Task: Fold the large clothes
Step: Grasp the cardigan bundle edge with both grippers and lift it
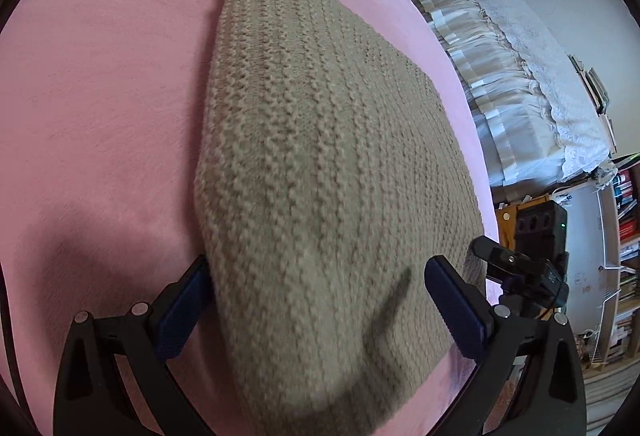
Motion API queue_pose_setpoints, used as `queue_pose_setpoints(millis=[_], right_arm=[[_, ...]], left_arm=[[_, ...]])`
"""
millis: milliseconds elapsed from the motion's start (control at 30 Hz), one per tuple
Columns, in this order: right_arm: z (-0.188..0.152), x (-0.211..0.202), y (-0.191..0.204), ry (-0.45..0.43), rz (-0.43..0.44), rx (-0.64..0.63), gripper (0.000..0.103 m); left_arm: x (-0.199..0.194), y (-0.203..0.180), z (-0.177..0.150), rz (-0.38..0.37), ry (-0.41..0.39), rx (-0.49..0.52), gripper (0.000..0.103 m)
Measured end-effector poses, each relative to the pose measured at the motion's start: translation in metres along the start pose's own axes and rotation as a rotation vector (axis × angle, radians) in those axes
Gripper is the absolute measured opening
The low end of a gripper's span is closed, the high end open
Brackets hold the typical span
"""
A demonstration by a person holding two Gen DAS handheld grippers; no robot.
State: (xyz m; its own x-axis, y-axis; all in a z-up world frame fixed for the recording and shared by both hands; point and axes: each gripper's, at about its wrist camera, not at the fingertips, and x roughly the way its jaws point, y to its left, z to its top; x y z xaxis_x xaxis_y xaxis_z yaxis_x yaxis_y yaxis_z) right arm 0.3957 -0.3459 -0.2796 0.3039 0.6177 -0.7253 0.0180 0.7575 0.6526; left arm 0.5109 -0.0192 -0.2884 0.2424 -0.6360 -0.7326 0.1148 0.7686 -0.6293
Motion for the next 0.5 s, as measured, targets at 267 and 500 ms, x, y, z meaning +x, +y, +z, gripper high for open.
queue_pose_setpoints(millis=[267,500], right_arm=[[0.017,0.028,0.000,0.043,0.067,-0.051,0.082],[0.026,0.041,0.007,0.029,0.099,-0.070,0.077]], left_arm=[[0.025,0.003,0.018,-0.069,0.019,-0.012,0.102],[0.040,-0.001,0.027,-0.041,0.046,0.006,0.102]])
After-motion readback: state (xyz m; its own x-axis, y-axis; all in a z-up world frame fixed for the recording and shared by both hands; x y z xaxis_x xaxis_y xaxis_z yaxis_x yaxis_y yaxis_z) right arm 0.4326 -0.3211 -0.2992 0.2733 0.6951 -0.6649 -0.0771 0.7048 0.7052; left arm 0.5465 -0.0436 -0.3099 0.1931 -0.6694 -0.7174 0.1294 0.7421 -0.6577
